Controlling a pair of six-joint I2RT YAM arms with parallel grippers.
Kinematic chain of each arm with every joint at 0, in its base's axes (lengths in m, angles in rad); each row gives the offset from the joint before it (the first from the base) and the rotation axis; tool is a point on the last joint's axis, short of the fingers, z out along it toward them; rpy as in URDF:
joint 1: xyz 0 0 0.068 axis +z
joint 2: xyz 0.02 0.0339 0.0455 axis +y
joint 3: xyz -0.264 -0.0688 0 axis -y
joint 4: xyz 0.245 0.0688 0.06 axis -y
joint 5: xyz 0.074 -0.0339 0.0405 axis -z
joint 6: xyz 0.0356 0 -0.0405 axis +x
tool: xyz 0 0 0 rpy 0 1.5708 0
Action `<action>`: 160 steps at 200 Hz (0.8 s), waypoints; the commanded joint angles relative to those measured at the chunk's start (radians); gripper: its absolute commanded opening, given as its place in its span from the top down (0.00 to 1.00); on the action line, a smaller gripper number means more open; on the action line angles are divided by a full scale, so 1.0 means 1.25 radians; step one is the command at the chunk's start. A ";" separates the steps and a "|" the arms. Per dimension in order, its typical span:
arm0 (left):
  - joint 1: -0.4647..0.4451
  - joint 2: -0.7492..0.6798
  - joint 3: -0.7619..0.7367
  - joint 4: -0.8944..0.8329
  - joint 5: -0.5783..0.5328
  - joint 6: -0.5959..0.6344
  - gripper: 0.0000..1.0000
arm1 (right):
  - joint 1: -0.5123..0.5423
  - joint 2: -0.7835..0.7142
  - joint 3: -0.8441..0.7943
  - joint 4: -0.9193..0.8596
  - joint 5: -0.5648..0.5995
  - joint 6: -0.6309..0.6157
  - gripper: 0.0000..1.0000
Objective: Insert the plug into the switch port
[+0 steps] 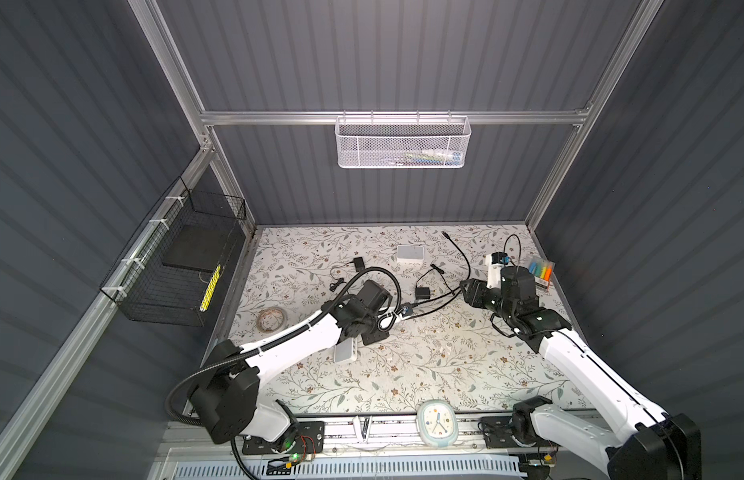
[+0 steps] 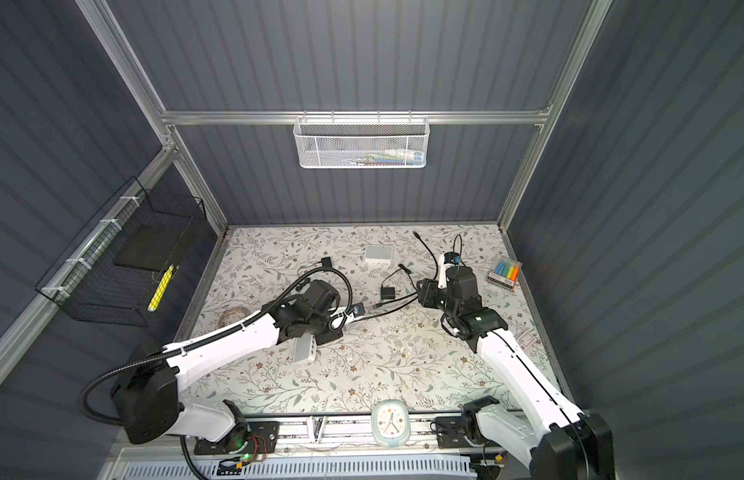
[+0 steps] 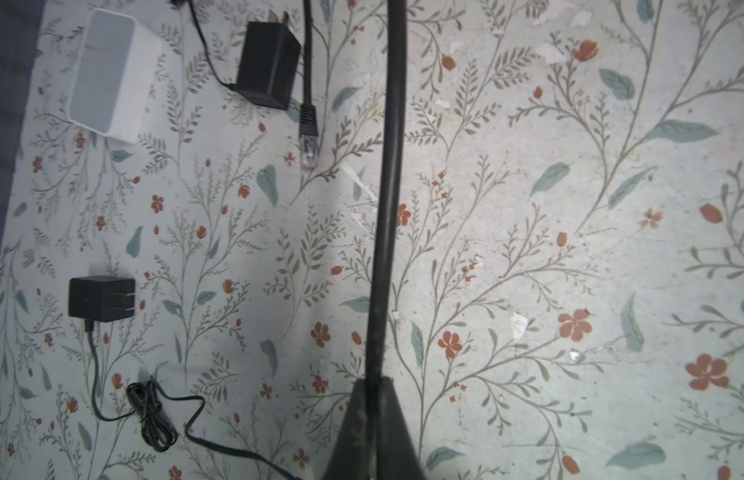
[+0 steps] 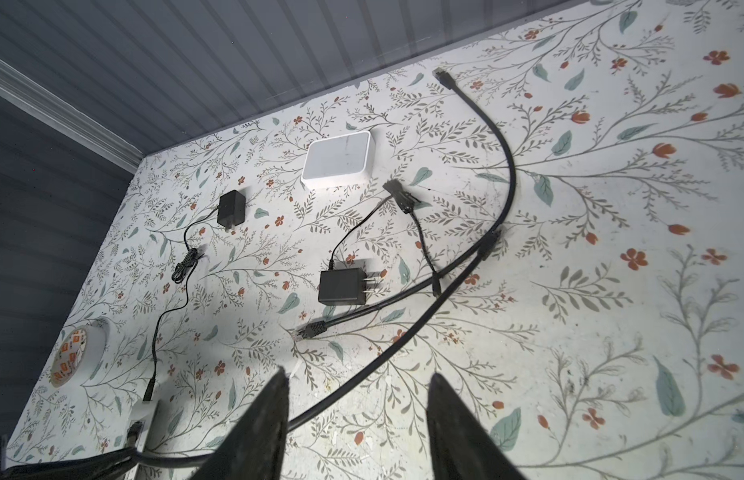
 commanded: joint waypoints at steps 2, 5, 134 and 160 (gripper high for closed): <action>0.037 -0.085 -0.027 0.057 0.055 -0.039 1.00 | 0.012 0.017 0.030 -0.009 0.039 0.006 0.46; 0.044 -0.092 -0.030 0.061 0.061 -0.044 1.00 | 0.014 0.019 0.031 -0.008 0.040 0.006 0.46; 0.268 0.057 0.064 0.054 -0.102 -0.335 0.94 | 0.058 0.104 0.056 0.034 0.047 -0.010 0.45; 0.278 0.141 0.112 0.041 -0.111 -0.345 0.94 | 0.058 0.115 0.054 0.044 0.042 -0.011 0.45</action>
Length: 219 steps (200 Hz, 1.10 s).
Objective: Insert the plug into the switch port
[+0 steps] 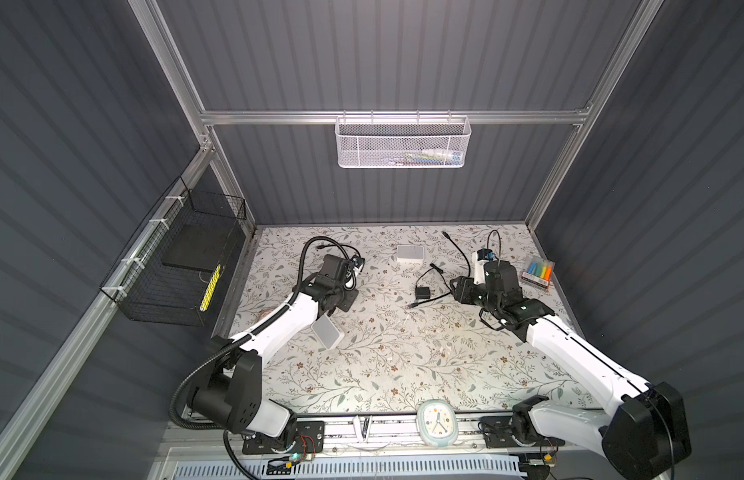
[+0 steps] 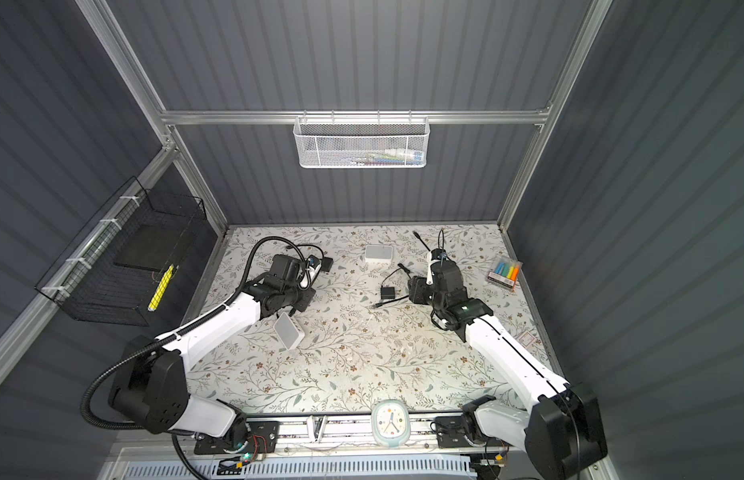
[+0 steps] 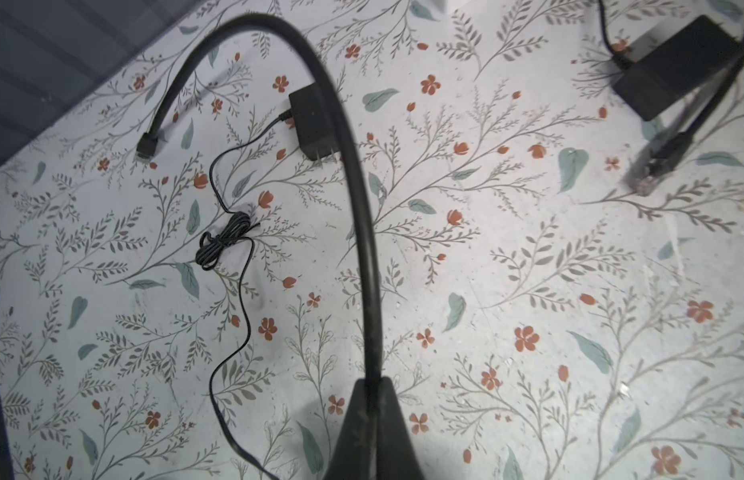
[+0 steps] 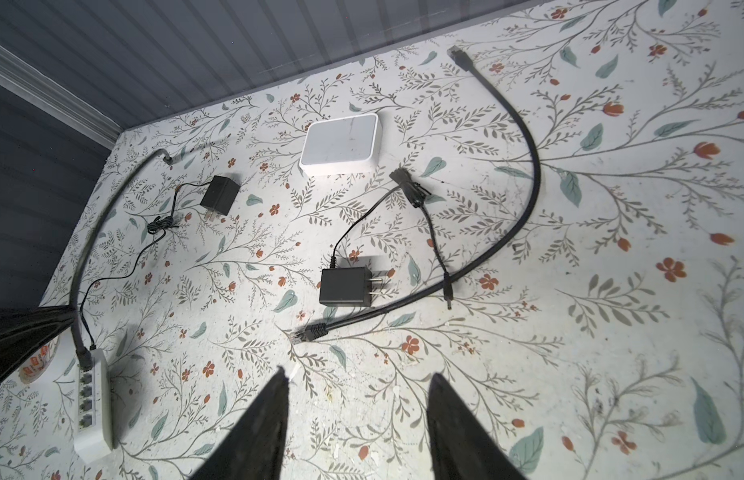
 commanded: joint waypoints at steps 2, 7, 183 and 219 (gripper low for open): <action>0.013 0.057 0.058 -0.019 -0.020 -0.044 0.94 | 0.005 0.015 0.017 0.024 0.003 -0.009 0.45; 0.017 0.069 0.064 -0.016 -0.027 -0.051 0.94 | 0.005 0.016 0.017 0.026 0.000 -0.010 0.45; 0.106 0.184 0.177 0.006 0.025 -0.131 0.33 | -0.002 0.275 0.206 -0.156 0.071 -0.131 0.41; 0.070 0.049 0.145 0.052 0.084 -0.095 0.30 | -0.030 0.482 0.366 -0.245 0.096 -0.181 0.42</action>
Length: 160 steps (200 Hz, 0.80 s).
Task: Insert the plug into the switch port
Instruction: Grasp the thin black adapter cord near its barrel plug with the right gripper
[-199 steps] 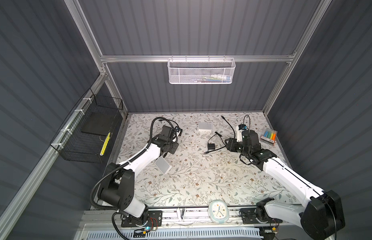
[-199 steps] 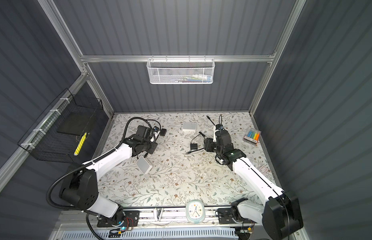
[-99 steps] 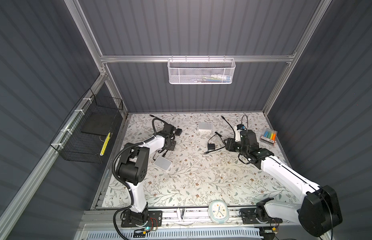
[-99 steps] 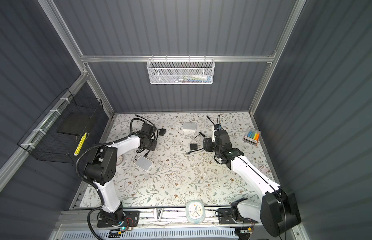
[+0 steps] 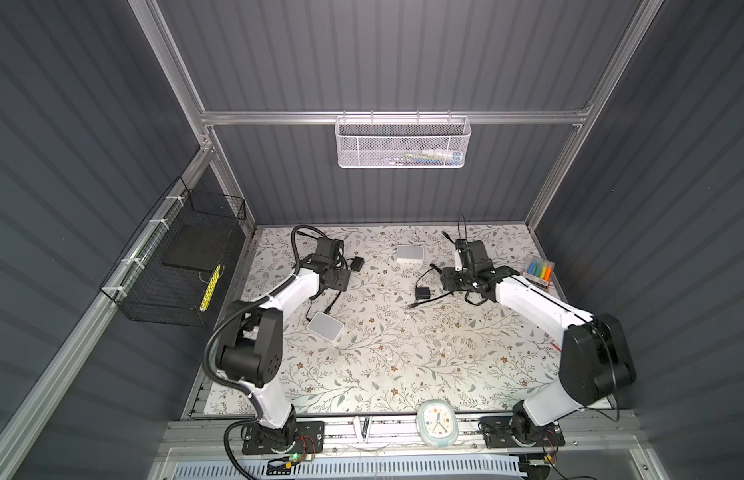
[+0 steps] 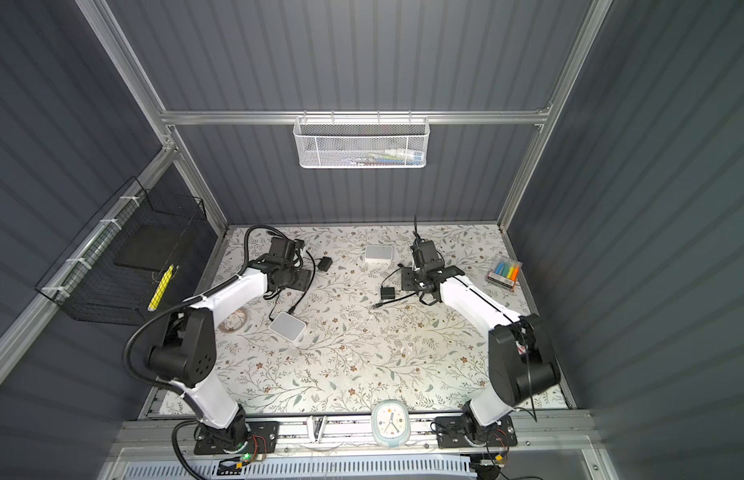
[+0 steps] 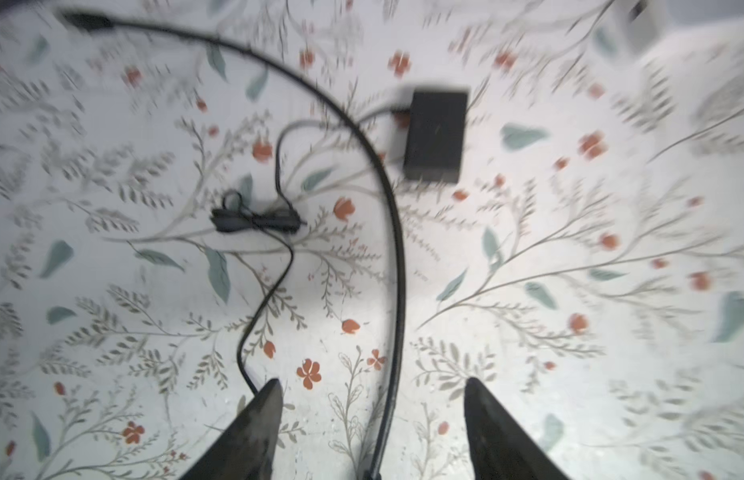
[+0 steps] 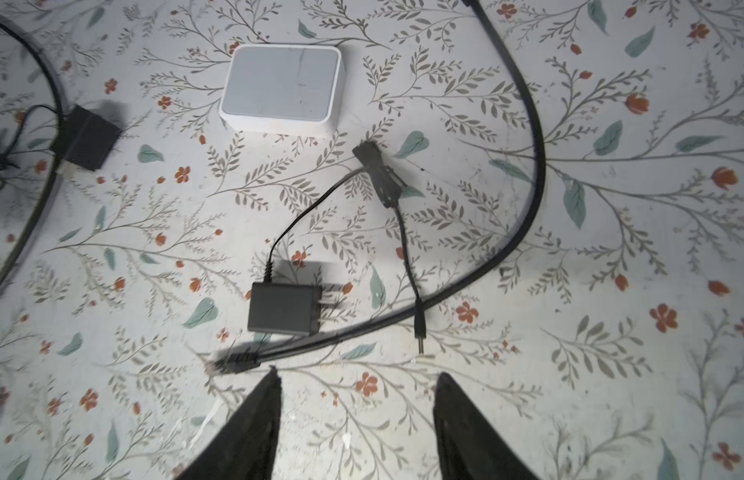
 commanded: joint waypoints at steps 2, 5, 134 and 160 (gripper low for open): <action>-0.027 -0.095 -0.010 0.042 0.066 0.039 0.30 | -0.023 0.114 0.091 -0.105 0.034 -0.053 0.42; -0.029 -0.108 -0.018 0.048 0.072 0.040 0.30 | -0.026 0.129 0.104 -0.114 0.034 -0.055 0.42; -0.035 -0.308 -0.157 0.097 0.155 0.054 0.30 | -0.060 0.325 0.254 -0.233 0.012 -0.098 0.63; -0.035 -0.308 -0.158 0.101 0.151 0.054 0.30 | -0.045 0.338 0.260 -0.247 0.019 -0.091 0.67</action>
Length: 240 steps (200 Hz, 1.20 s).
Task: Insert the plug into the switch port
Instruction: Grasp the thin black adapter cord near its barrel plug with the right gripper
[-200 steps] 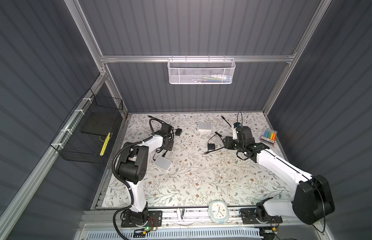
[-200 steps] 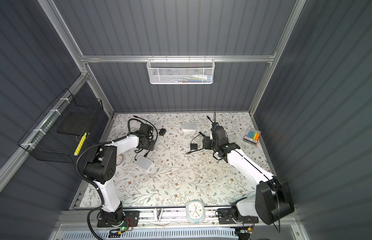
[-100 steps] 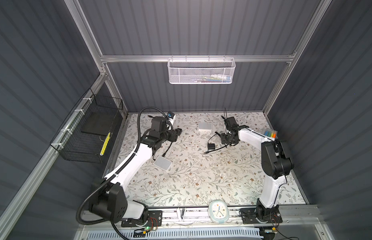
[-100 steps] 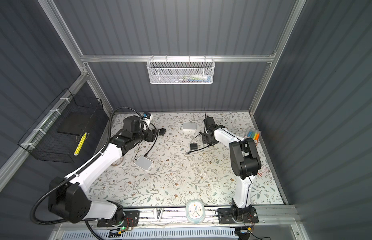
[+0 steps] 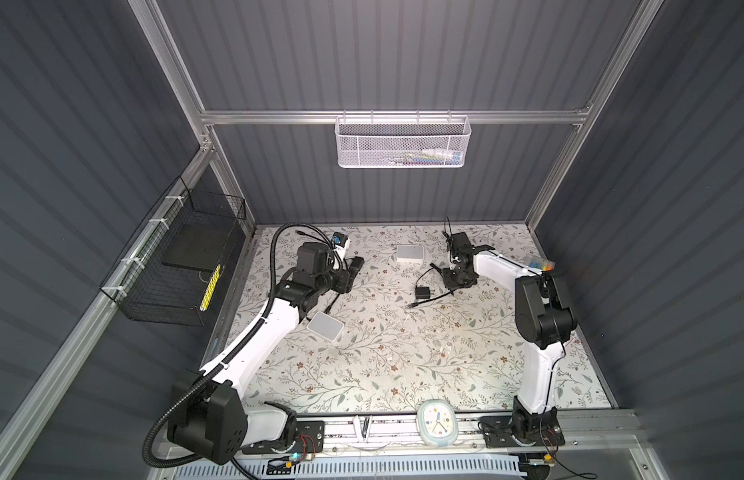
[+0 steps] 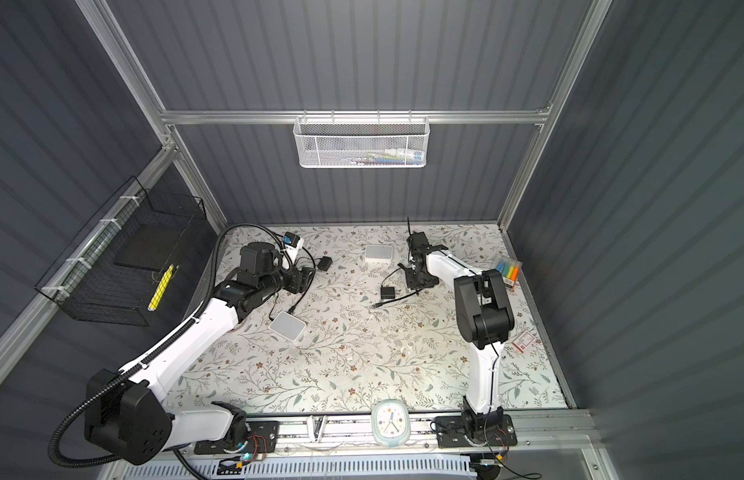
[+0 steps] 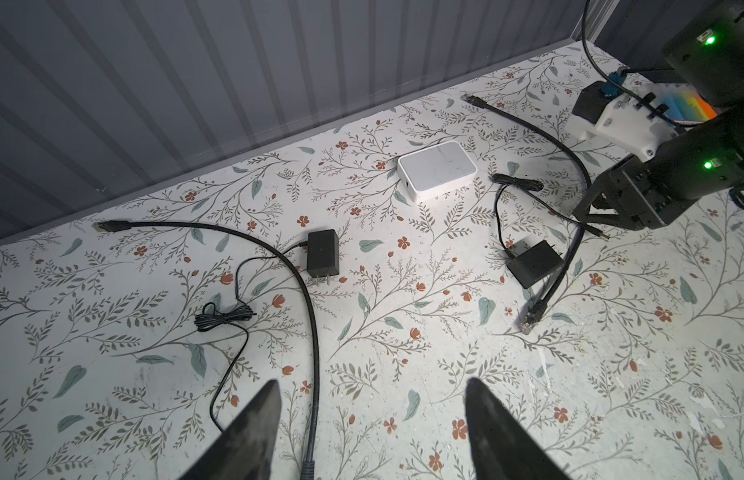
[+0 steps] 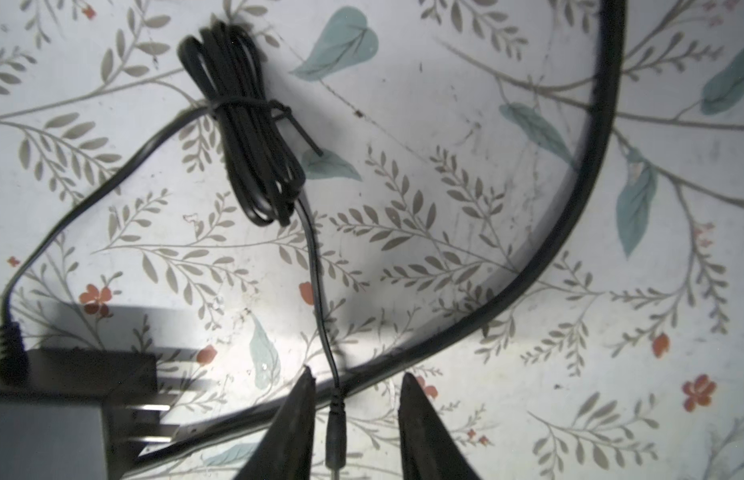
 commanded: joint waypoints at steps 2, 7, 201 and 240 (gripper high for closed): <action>0.004 -0.010 -0.004 0.000 0.012 0.014 0.30 | 0.017 0.030 0.019 -0.041 0.002 0.006 0.67; 0.004 -0.010 -0.004 -0.003 0.010 0.014 0.30 | 0.020 0.033 0.022 -0.044 0.003 0.007 0.67; 0.004 -0.032 -0.073 0.055 0.132 -0.067 0.33 | 0.024 -0.120 -0.059 -0.068 -0.079 0.062 0.72; 0.004 -0.039 -0.065 0.031 0.127 -0.062 0.33 | 0.024 -0.074 -0.054 -0.048 -0.053 0.067 0.70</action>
